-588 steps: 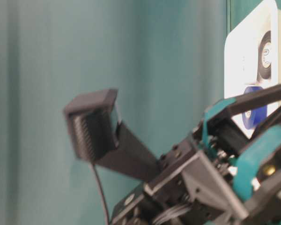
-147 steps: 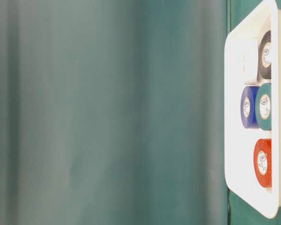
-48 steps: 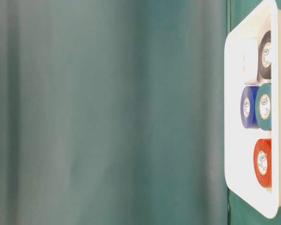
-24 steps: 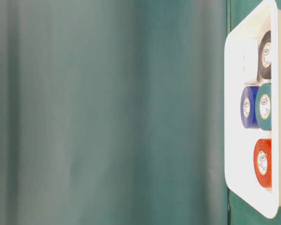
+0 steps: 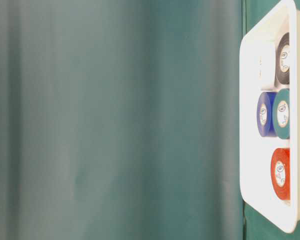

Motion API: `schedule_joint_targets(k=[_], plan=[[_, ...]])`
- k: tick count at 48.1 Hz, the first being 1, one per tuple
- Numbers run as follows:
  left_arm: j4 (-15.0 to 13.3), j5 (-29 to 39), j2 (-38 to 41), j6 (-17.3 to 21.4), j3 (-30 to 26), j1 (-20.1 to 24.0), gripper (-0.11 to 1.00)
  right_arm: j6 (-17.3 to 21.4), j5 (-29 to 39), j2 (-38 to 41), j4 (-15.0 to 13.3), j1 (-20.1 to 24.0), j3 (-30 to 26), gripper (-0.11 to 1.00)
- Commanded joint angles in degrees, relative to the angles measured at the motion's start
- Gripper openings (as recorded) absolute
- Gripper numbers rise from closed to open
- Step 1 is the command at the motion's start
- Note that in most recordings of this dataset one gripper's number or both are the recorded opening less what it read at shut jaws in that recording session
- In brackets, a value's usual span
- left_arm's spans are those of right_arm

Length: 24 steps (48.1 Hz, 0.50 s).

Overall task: Put the tape into the white case with the left arm.
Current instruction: 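Lift the yellow roll and carry it into the case's top-left corner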

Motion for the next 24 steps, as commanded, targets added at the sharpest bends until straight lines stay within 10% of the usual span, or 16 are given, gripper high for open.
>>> schedule_joint_targets(k=[1,24], plan=[[0.2,-0.3,-1.1,0.3,-1.0,3.6,0.24,0.0,-0.6,0.4,-0.1,-0.1,-0.6,-0.09],[0.3,-2.1,-1.3,2.3,-1.7,23.5,0.24,0.0,-0.7,0.4,-0.1,-0.1,-0.6,-0.09]])
